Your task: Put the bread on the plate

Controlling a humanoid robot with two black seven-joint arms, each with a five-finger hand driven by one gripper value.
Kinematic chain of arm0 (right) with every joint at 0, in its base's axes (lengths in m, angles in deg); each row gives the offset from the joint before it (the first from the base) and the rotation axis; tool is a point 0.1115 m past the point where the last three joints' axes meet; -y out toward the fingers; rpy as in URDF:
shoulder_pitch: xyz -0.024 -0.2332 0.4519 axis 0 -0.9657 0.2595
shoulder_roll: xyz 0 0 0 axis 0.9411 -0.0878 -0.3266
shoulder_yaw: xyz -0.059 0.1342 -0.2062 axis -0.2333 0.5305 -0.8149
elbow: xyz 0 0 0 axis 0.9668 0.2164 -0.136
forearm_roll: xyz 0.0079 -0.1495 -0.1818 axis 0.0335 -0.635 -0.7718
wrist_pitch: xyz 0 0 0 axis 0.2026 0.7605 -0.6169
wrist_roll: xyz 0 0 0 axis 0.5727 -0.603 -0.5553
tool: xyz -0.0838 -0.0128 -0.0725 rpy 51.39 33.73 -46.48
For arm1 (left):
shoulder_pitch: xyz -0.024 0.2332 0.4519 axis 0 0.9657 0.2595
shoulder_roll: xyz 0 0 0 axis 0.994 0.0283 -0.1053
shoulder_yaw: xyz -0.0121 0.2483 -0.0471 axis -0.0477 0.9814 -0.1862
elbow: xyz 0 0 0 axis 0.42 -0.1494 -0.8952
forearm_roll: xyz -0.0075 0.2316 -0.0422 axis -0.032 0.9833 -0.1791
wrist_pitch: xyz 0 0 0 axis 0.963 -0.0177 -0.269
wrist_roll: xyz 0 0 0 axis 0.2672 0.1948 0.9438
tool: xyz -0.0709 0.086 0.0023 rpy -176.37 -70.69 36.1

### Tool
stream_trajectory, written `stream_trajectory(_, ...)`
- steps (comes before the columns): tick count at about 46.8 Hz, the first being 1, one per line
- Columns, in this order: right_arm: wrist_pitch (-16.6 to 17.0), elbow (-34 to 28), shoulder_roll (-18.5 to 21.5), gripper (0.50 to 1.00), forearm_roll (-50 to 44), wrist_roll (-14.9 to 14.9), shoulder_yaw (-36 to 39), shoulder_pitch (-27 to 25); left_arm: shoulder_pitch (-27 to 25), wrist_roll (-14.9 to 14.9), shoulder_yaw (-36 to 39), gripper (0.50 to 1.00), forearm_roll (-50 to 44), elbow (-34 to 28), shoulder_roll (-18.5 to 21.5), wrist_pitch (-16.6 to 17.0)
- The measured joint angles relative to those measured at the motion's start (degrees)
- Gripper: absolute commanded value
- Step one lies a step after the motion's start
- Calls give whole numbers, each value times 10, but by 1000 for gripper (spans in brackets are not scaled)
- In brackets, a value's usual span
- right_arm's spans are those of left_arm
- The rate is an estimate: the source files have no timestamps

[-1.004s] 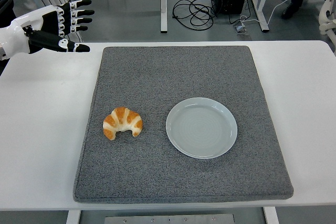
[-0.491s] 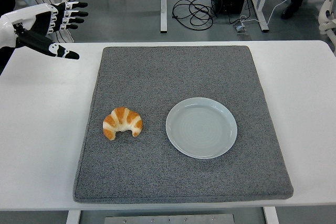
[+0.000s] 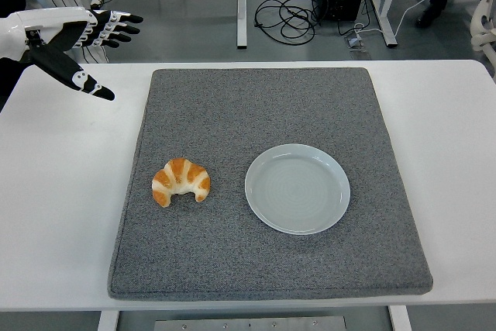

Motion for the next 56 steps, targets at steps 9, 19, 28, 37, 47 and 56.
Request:
stream_trajectory(9, 0, 0, 0, 1000, 0, 0, 0, 0, 3, 2, 4, 1000, 46, -15, -1, 1)
stream_trajectory(19, 0, 0, 0, 1000, 0, 0, 0, 0, 11, 0, 4, 1000, 92, -25, -4, 6)
stream_trajectory(28, 0, 0, 0, 1000, 0, 0, 0, 0, 24, -2, 12, 1000, 133, -53, -5, 8)
stream_trajectory(37, 0, 0, 0, 1000, 0, 0, 0, 0, 53, -3, 12, 1000, 136, -70, -12, 23)
stream_trajectory(47, 0, 0, 0, 1000, 0, 0, 0, 0, 100, -3, 12, 1000, 140, -70, -39, 61)
stream_trajectory(56, 0, 0, 0, 1000, 0, 0, 0, 0, 132, -4, 12, 1000, 141, -70, -63, 95)
